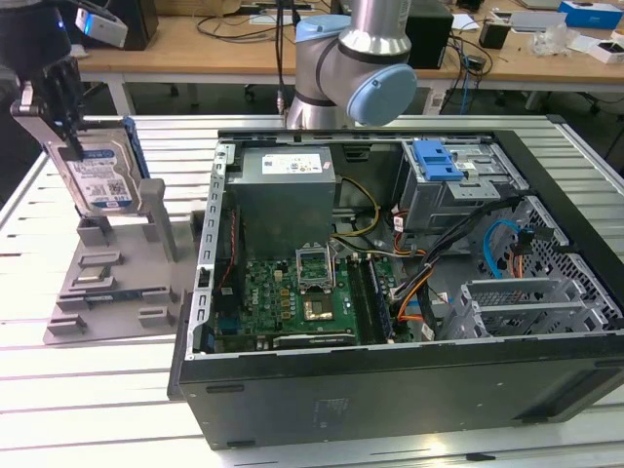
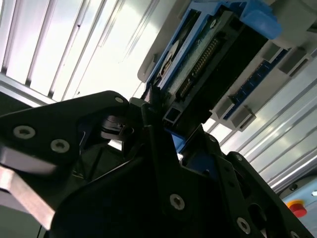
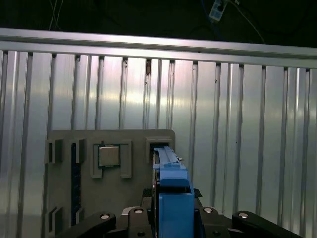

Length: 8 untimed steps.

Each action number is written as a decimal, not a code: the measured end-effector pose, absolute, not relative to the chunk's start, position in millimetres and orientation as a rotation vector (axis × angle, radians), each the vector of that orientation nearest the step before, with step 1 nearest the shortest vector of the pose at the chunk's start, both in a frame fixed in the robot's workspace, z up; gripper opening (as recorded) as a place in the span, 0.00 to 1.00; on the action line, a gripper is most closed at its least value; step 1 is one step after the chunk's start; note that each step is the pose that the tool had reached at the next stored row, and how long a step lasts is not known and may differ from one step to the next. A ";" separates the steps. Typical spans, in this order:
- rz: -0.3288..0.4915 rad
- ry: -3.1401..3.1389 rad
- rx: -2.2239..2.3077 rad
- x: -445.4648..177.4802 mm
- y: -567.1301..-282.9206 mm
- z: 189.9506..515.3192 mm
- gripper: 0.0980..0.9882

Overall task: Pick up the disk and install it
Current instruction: 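Pick up the disk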

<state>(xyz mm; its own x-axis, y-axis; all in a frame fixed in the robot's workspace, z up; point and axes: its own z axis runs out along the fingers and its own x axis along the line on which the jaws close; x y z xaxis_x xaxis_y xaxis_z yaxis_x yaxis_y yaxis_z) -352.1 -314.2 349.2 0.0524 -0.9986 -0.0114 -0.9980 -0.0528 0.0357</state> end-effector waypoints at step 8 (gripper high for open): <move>-0.052 -2.150 2.266 -352.2 -311.4 380.6 0.30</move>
